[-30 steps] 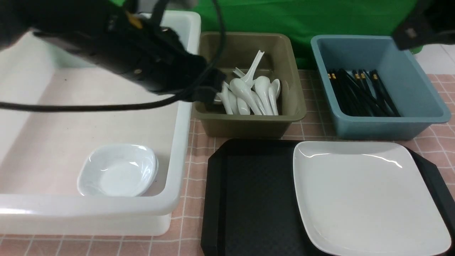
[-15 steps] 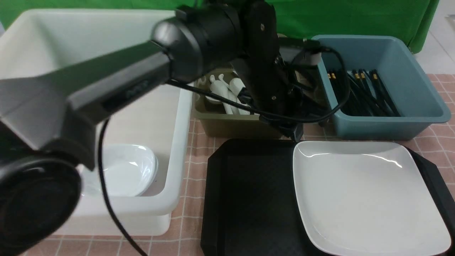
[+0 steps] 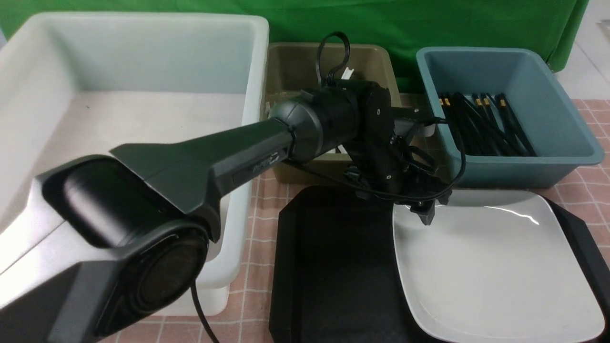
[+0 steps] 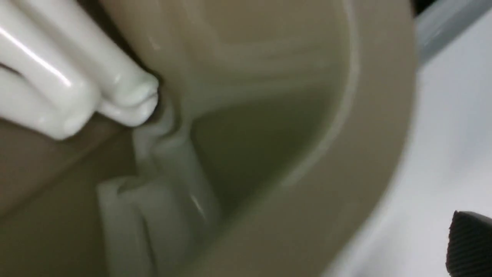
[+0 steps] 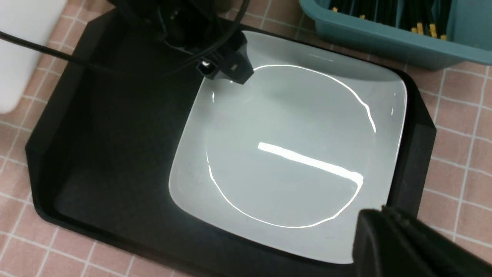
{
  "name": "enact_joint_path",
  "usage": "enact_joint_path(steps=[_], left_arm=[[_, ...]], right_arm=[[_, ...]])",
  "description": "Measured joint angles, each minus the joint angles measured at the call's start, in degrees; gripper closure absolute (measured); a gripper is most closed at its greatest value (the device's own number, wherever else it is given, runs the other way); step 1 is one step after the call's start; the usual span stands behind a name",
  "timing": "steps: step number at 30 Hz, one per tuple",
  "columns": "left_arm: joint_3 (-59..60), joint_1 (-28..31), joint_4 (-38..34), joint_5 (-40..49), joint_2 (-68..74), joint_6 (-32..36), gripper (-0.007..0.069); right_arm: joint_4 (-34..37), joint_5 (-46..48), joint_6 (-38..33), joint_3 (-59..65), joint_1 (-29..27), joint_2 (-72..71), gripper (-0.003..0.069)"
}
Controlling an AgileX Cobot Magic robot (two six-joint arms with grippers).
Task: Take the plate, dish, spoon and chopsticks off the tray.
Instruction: Use the left arm to grab a plate from the dinner plate
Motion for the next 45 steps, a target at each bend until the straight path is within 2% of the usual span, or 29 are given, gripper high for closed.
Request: enact_joint_path(steps=[4, 8, 10, 13, 14, 15, 16, 23, 27, 33, 42, 45], left_arm=[[-0.1, 0.3, 0.2, -1.9, 1.1, 0.0, 0.0122], [-0.2, 0.3, -0.7, -3.2, 1.6, -0.1, 0.0188], [-0.3, 0.3, -1.0, -3.6, 2.0, -0.1, 0.0244], [-0.6, 0.3, -1.2, -3.3, 2.3, -0.1, 0.0391], [-0.6, 0.3, -1.2, -3.3, 2.3, -0.1, 0.0391], [-0.7, 0.6, -2.2, -2.3, 2.3, -0.9, 0.0461], [-0.8, 0.8, -2.6, -1.3, 2.2, -1.2, 0.0475], [-0.7, 0.8, -1.5, 4.6, 0.4, -1.5, 0.0488], [-0.6, 0.7, -0.7, 9.6, -4.0, 1.0, 0.0538], [-0.6, 0.6, -0.2, 12.6, -10.6, 3.5, 0.0602], [-0.5, 0.6, 2.6, 14.6, -20.3, 5.9, 0.0620], [-0.4, 0.6, 3.6, 15.1, -23.6, 7.2, 0.0615]], right_arm=[[0.0, 0.0, -0.2, 0.0, 0.0, 0.0, 0.0629], [0.0, -0.3, -0.5, 0.0, 0.0, 0.0, 0.0629], [0.1, -0.6, -0.6, 0.0, 0.0, 0.0, 0.0629], [0.1, -1.0, -0.6, 0.0, 0.0, 0.0, 0.0629], [0.1, -1.0, -0.6, 0.0, 0.0, 0.0, 0.0629], [0.1, -1.1, -0.6, 0.0, 0.0, 0.0, 0.0629], [0.1, -1.1, -0.6, 0.0, 0.0, 0.0, 0.0629], [0.1, -1.1, -0.6, 0.0, 0.0, 0.0, 0.0629], [0.1, -1.1, -0.6, 0.0, 0.0, 0.0, 0.0629], [0.8, -1.1, -1.7, 0.0, 0.0, -0.3, 0.0629], [6.0, -0.7, -4.6, -3.6, 0.0, -1.1, 0.0629], [10.1, -0.1, -7.0, -5.2, 0.0, -1.1, 0.0629]])
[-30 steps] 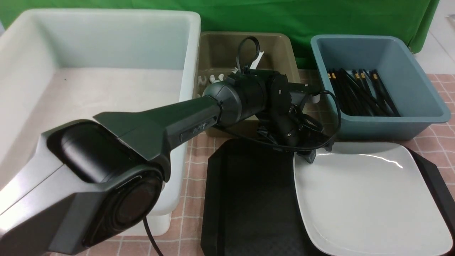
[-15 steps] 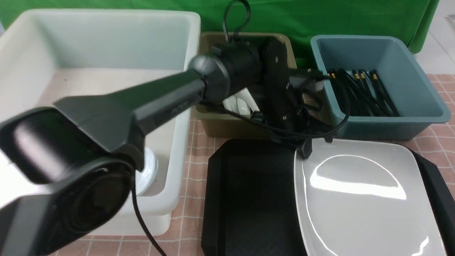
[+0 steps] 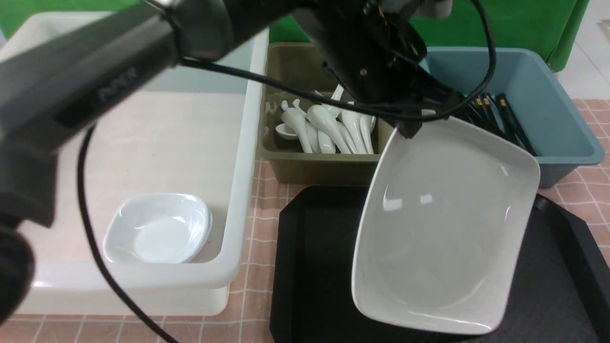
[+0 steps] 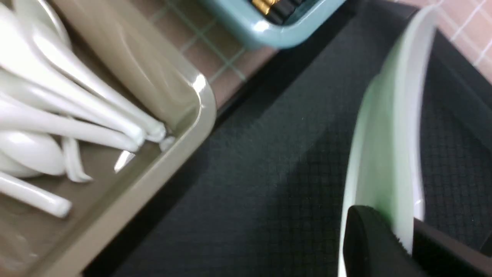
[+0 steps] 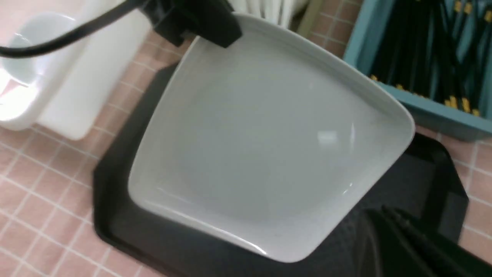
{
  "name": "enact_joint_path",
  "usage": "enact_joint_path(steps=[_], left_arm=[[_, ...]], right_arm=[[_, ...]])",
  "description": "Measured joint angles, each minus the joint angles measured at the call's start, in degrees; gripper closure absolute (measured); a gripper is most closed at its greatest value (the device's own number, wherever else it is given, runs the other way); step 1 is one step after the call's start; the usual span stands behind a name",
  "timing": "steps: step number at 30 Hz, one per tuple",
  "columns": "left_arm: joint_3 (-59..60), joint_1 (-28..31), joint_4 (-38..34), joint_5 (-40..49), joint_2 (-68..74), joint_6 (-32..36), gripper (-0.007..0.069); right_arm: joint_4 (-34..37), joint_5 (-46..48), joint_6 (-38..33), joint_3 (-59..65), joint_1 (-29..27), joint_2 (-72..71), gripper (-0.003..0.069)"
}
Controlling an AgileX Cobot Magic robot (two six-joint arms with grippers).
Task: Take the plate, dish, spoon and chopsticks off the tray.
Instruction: Use the left arm to grab a plate from the dinner plate, then use the left arm to put the plate into the large storage box on the left
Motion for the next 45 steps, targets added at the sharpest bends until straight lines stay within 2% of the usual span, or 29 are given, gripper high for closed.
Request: enact_joint_path(steps=[9, 12, 17, 18, 19, 20, 21, 22, 23, 27, 32, 34, 38, 45], left_arm=[[0.2, 0.9, 0.7, -0.1, -7.9, 0.3, 0.0613], [0.2, 4.8, 0.0, -0.7, -11.3, 0.4, 0.0613], [0.2, 16.8, -4.6, -0.6, -15.5, 0.8, 0.0613], [0.2, 23.5, -7.8, -0.4, -16.6, 1.5, 0.0613], [0.2, 24.3, -7.8, -0.4, -16.7, 1.5, 0.0613], [0.2, 30.8, -11.6, -0.4, -17.4, 2.5, 0.0613], [0.2, 34.8, -13.8, -0.4, -17.5, 2.9, 0.0613], [0.2, 35.6, -14.2, -0.4, -17.5, 2.9, 0.0613], [0.6, 42.4, -17.7, -0.7, -17.5, 4.0, 0.0613], [5.3, 54.7, -24.7, -3.0, -17.5, 6.1, 0.0610], [18.2, 64.2, -32.5, -11.4, -17.6, 9.9, 0.0607], [22.0, 65.0, -33.9, -14.9, -17.6, 10.6, 0.0607], [34.7, 65.2, -39.6, -27.2, -17.6, 13.5, 0.0604], [47.3, 62.0, -43.9, -44.8, -17.3, 14.6, 0.0604]], right_arm=[[10.5, -0.3, -6.4, -2.8, 0.0, 0.2, 0.0629], [16.2, -1.1, -9.7, -4.4, 0.1, 1.8, 0.0629], [19.6, -1.6, -12.0, -8.9, 3.9, 6.8, 0.0629], [19.7, -1.7, -12.1, -11.8, 7.4, 9.6, 0.0629], [19.7, -1.8, -12.1, -11.8, 7.8, 10.0, 0.0629], [19.2, -2.3, -11.0, -15.3, 12.0, 13.0, 0.0629], [18.4, -2.8, -10.4, -16.7, 13.9, 14.3, 0.0629], [18.2, -3.0, -10.2, -17.1, 14.9, 14.9, 0.0629], [15.2, -3.8, -8.0, -20.1, 18.7, 17.6, 0.0629], [6.3, -4.7, -2.5, -26.0, 26.6, 23.9, 0.0629], [0.4, -4.9, 1.8, -31.7, 32.4, 30.9, 0.0629], [0.1, -4.9, 2.3, -32.7, 33.3, 32.3, 0.0629], [-0.2, -6.0, 3.9, -34.9, 34.9, 35.5, 0.0629], [-0.4, -11.0, 8.7, -35.5, 34.9, 39.9, 0.0629]])
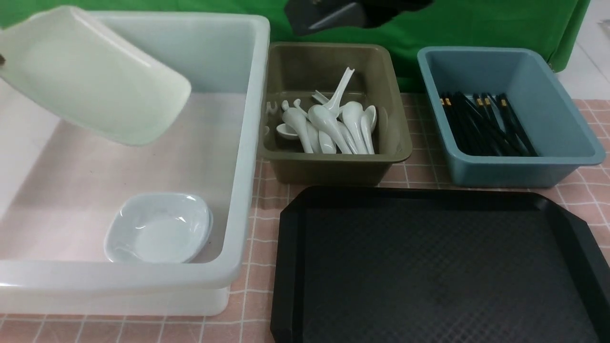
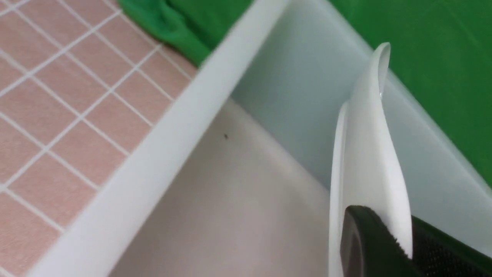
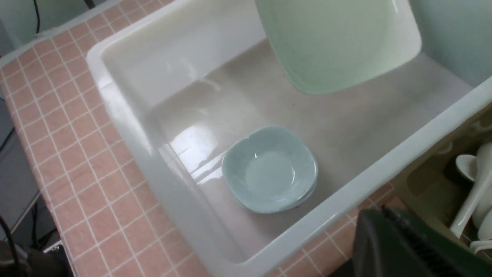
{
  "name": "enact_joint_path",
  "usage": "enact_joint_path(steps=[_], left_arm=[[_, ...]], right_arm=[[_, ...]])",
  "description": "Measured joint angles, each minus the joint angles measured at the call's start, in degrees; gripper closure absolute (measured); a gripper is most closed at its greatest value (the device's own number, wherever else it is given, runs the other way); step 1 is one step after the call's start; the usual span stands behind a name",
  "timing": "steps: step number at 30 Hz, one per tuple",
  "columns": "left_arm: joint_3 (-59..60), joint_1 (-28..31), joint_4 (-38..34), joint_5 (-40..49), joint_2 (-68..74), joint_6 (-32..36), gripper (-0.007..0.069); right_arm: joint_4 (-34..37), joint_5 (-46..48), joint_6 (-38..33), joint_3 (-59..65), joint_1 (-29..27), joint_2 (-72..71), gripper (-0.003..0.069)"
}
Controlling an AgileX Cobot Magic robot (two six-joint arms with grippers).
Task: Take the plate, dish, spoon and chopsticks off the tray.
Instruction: Use the left arm to put the plate into the large storage box on the left
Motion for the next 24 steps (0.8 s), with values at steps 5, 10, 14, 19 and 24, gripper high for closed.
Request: enact_joint_path(steps=[5, 10, 14, 19, 24], left_arm=[[1.5, -1.7, 0.2, -2.9, 1.6, 0.0, 0.0603], [1.6, -2.5, 1.6, -1.5, 5.2, -0.1, 0.0598], [1.6, -2.5, 4.2, 0.0, 7.8, -0.5, 0.0545], [1.6, -2.5, 7.3, 2.0, 9.2, -0.8, 0.0410], [1.4, -2.5, 13.7, 7.0, 8.6, -1.6, 0.0199]], right_arm=[[-0.4, -3.2, 1.7, -0.1, 0.0, 2.3, 0.0628], [-0.5, -4.3, 2.4, -0.1, 0.0, 3.1, 0.0627], [-0.5, -4.2, 2.7, -0.1, 0.0, 3.1, 0.0622], [-0.5, -3.9, 2.7, -0.1, 0.0, 3.1, 0.0617], [-1.1, -3.7, 2.7, -0.2, 0.0, 3.1, 0.0611]])
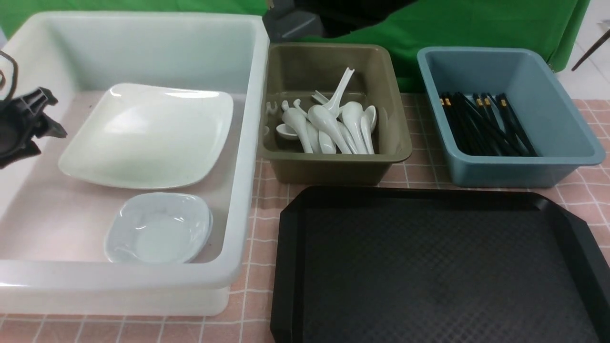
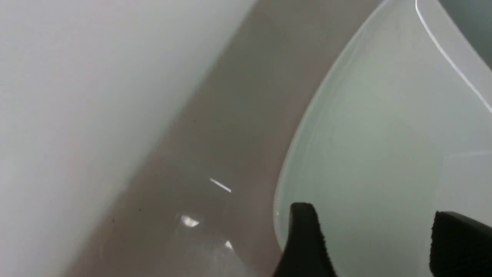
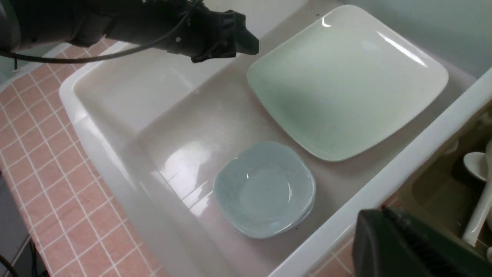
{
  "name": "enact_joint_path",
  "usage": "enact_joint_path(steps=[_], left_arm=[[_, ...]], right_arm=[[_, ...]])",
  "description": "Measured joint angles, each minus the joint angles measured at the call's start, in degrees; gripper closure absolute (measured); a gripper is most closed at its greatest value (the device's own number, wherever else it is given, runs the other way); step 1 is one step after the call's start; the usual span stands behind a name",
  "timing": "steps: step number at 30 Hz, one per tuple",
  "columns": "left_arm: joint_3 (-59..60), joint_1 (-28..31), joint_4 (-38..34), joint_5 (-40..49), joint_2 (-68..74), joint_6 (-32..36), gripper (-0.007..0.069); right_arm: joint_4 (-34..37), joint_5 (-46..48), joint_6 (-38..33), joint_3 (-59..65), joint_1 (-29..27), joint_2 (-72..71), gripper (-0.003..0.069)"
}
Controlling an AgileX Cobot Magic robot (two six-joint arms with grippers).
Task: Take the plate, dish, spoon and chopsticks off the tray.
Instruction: Use the left arm to put the plate into the large storage box on the left
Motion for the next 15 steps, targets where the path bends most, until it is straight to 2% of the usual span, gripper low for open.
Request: enact_joint_path(steps=[2, 4, 7, 9, 10, 11, 12, 13, 14, 15], left_arm=[[-0.4, 0.0, 1.5, 1.5, -0.5, 0.0, 0.0178], [-1.7, -0.1, 3.5, 5.1, -2.3, 0.1, 0.0178], [-5.2, -3.0, 3.1, 9.6, -7.9, 4.8, 0.0329], [-7.6, -7.5, 3.0, 11.8, -12.4, 7.7, 0.0505], [-7.8, -8.0, 3.0, 11.9, -13.3, 8.1, 0.0517], [-9.1, -11.7, 3.1, 12.8, -16.8, 9.4, 0.0578], [-9.5, -14.5, 3.5, 13.2, -19.5, 9.8, 0.0601], [-9.6, -18.0, 4.1, 13.5, -22.8, 10.5, 0.0618], [-9.6, -18.0, 4.1, 13.5, -22.8, 10.5, 0.0618], [-9.6, -23.6, 6.0, 14.4, -27.7, 10.7, 0.0629]], right_arm=[[-1.1, 0.6, 0.3, -0.3, 0.0, 0.0, 0.0610], [-6.0, 2.6, 2.2, -1.5, 0.0, 0.0, 0.0608], [-17.6, 8.3, 7.7, -4.7, -0.7, -0.6, 0.0608], [-25.7, 12.9, 11.3, -6.7, -2.1, -2.3, 0.0607], [-26.4, 13.7, 11.6, -6.9, -2.4, -2.5, 0.0607], [-30.6, 16.3, 12.7, -7.3, -3.8, -4.6, 0.0607], [-32.8, 16.9, 13.3, -7.4, -4.9, -6.2, 0.0607], [-34.6, 16.9, 13.7, -7.1, -6.1, -8.1, 0.0607], [-34.8, 16.9, 13.8, -7.0, -6.5, -8.9, 0.0607], [-35.9, 16.9, 14.0, -5.8, -8.2, -12.9, 0.0607]])
